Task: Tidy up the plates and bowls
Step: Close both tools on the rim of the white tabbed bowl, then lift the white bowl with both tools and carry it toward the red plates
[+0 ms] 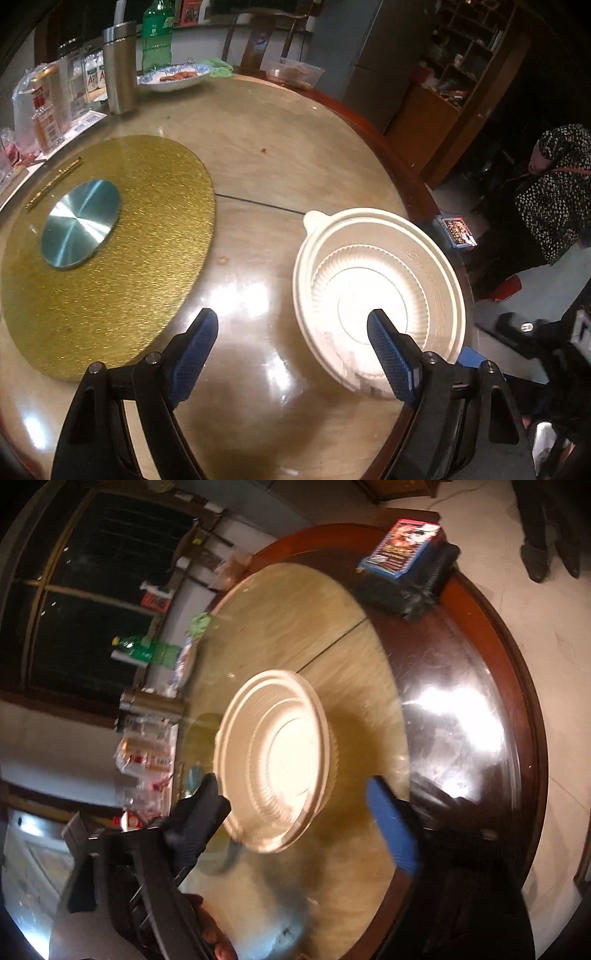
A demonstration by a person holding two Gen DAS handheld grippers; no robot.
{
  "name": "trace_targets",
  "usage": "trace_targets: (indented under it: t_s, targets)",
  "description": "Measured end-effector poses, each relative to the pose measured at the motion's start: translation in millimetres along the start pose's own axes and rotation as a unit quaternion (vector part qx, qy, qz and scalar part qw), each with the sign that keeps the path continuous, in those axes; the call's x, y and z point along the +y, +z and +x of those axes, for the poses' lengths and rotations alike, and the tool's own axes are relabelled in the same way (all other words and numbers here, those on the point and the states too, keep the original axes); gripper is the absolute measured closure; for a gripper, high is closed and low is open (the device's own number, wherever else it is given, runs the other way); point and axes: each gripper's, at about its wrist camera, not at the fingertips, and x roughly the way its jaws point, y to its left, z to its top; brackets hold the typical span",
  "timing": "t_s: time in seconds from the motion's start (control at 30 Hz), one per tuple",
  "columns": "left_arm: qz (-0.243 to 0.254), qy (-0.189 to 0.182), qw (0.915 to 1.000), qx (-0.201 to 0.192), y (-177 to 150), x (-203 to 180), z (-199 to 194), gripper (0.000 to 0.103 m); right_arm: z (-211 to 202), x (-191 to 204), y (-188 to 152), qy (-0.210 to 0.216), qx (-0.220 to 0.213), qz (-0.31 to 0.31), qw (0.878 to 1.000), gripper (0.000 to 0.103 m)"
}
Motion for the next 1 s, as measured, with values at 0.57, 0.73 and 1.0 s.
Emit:
trace_targets:
  t_s: [0.57, 0.73, 1.0]
  targets:
    - [0.059, 0.055, 0.9967, -0.008, -10.1, -5.3, 3.6, 0.09, 3.0, 6.7, -8.5, -0.063, -0.018, -0.052, 0.996, 0.093]
    - [0.058, 0.059, 0.9964, -0.013, -18.4, 5.4, -7.3, 0.09, -2.0, 11.8, -22.8, -0.052, -0.015, -0.061, 0.997, 0.093]
    - [0.055, 0.068, 0.9955, -0.035, -32.4, 28.8, -35.4, 0.09, -2.2, 24.0, -53.1, -0.023, -0.001, -0.073, 0.997, 0.093]
